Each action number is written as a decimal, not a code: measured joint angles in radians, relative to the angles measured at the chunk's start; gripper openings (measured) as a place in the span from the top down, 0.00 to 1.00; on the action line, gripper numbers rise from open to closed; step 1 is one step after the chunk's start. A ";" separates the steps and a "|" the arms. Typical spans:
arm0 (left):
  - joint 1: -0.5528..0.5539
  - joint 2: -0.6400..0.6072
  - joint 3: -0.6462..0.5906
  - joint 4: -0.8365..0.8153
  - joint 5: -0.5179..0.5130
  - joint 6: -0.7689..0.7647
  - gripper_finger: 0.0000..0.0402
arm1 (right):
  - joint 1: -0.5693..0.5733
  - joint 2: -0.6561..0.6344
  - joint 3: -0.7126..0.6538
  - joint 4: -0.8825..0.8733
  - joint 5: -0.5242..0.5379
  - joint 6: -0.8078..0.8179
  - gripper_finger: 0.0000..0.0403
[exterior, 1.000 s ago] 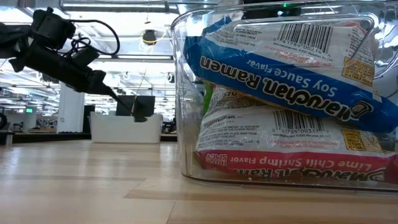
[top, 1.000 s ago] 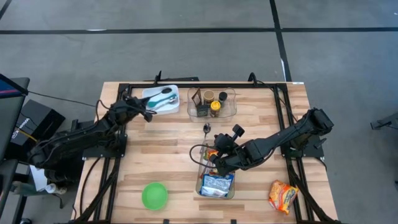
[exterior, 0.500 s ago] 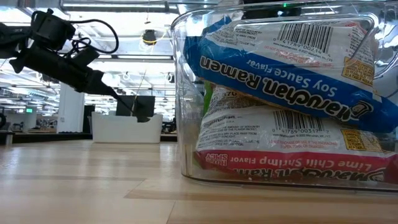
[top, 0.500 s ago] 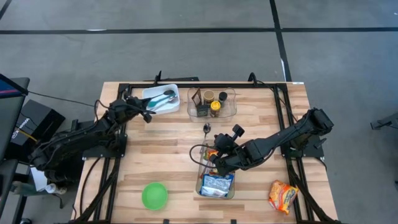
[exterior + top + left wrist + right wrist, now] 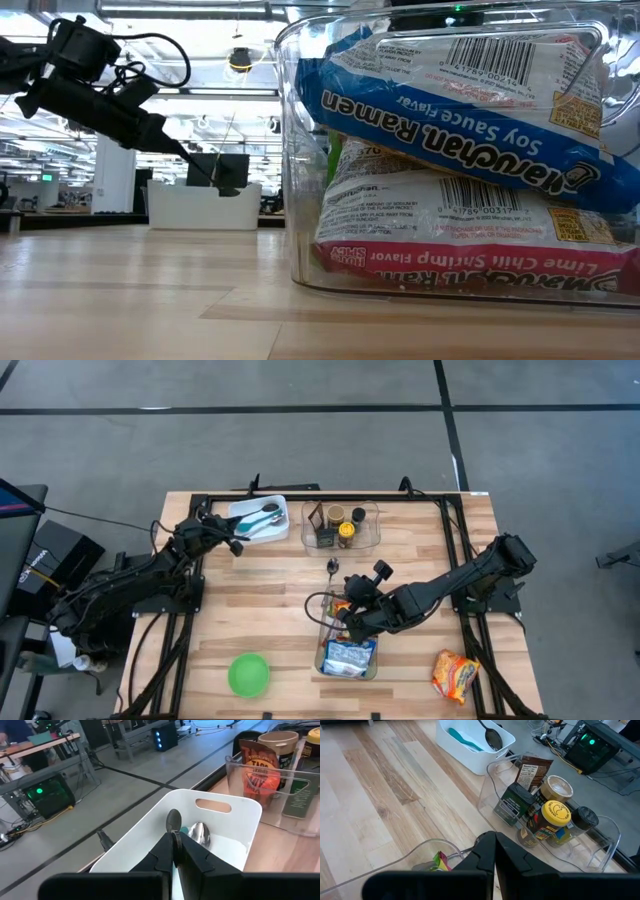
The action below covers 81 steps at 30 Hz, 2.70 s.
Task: Pick & Place Food Item
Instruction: Put the bottom black spoon into the white bin, then put the orange noodle pack into the bottom transparent bin
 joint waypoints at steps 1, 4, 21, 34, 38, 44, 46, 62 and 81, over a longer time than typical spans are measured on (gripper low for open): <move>0.000 0.000 0.000 0.000 0.000 0.000 0.98 | 0.000 0.000 0.000 0.000 0.000 0.000 0.99; 0.000 0.013 0.000 -0.002 0.000 -0.001 0.98 | 0.000 0.000 0.000 0.000 0.000 0.000 0.99; 0.000 0.091 0.000 0.014 -0.006 -0.001 0.97 | 0.000 0.000 0.000 0.000 0.000 0.000 0.99; 0.000 0.091 0.000 0.014 -0.006 -0.001 0.92 | 0.000 0.000 0.000 0.000 0.000 0.000 0.99; 0.000 0.091 0.000 0.015 -0.014 -0.001 0.87 | 0.000 0.000 0.000 0.000 0.000 0.000 0.99; 0.000 0.091 0.000 0.016 -0.061 -0.001 0.80 | 0.000 0.000 0.000 0.001 0.000 0.000 0.99; 0.000 0.091 0.000 0.016 -0.061 -0.002 0.79 | 0.000 0.000 0.000 0.001 0.000 0.000 0.99; -0.011 0.089 0.000 0.167 -0.060 -0.210 0.76 | -0.003 0.000 0.000 0.003 0.000 0.000 0.99; -0.172 0.089 -0.001 0.585 0.254 -0.591 0.94 | -0.020 0.000 0.000 0.023 -0.002 0.002 0.99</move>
